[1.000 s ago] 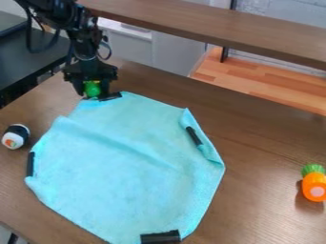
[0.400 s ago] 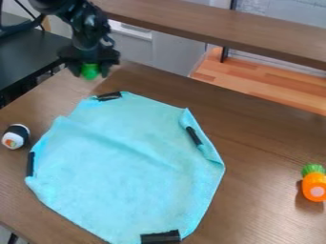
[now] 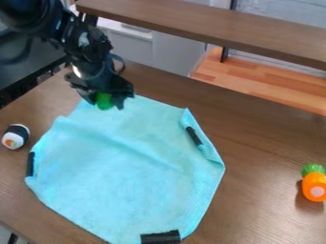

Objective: Put the green fugure into the cloth

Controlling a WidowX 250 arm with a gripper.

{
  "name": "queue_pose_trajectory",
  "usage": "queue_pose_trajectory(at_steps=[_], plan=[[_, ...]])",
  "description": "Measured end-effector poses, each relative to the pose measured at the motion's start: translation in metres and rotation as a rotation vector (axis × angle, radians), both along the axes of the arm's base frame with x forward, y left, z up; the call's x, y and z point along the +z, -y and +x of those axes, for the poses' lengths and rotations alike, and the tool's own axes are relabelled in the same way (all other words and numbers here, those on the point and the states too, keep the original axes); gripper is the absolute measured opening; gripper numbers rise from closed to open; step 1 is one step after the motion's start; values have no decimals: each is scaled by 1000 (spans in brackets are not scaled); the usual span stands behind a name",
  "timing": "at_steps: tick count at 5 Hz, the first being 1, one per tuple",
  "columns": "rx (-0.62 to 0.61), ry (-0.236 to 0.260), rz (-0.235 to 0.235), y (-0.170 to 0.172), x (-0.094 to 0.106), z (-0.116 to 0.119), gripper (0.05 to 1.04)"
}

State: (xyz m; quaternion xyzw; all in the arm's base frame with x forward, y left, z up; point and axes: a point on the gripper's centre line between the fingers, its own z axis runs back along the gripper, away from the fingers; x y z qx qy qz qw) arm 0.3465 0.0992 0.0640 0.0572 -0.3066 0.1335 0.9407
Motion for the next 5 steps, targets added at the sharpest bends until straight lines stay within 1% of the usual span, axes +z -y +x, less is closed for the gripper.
queue_pose_trajectory(at_steps=[1,2,3,4,5], plan=[[-103,-19,-49,26,7,-26,724],[-189,-65,-96,47,8,-53,724],[-280,-129,-102,65,1,-74,724],[-379,-229,-68,82,-10,-89,724],[-440,-294,-52,87,-16,-96,724]])
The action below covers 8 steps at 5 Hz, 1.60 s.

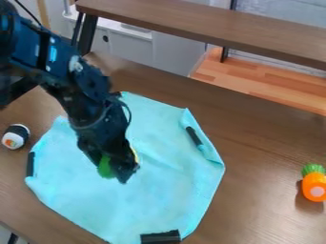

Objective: Put the green fugure into the cloth

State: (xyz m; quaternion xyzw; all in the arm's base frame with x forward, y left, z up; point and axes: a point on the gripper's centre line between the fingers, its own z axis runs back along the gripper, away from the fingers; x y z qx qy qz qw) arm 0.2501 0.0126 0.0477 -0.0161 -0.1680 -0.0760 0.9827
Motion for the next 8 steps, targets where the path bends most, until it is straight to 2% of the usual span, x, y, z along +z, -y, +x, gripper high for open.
queue_pose_trajectory(at_steps=[1,2,6,7,8], plan=[[-69,-54,26,5,-8,-6,724],[-133,-138,70,11,-21,-15,724],[-311,-139,33,28,-38,-15,724],[-332,-142,40,31,-43,-14,791],[-340,-141,74,29,-38,-5,999]])
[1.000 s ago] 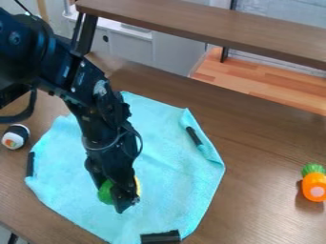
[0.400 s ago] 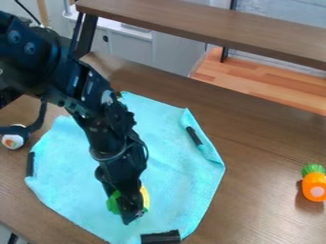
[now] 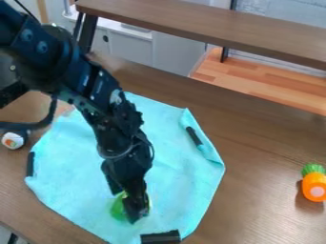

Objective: Put the green fugure into the cloth

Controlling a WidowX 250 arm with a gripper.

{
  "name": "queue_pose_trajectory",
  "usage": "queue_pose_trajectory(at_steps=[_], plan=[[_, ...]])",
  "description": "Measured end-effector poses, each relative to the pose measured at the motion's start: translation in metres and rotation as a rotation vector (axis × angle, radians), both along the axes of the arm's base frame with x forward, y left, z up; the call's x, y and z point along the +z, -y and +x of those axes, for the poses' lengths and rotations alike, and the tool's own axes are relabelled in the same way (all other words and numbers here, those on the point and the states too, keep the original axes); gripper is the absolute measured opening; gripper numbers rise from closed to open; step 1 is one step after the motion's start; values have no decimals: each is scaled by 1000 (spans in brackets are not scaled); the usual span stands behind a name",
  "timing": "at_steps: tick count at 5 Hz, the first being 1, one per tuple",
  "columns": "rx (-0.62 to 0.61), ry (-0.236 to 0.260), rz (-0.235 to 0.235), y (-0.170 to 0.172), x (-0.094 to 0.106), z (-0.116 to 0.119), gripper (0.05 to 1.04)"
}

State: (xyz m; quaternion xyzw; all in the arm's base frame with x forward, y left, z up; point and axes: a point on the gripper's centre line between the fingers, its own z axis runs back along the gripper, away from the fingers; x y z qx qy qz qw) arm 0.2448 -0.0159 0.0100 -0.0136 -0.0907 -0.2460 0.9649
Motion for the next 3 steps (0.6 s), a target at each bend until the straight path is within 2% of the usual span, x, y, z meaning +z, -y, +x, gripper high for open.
queue_pose_trajectory(at_steps=[1,2,3], plan=[[-64,13,104,3,7,9,1000],[-86,-42,211,-6,19,12,1000],[-48,-48,165,-23,61,17,1000]])
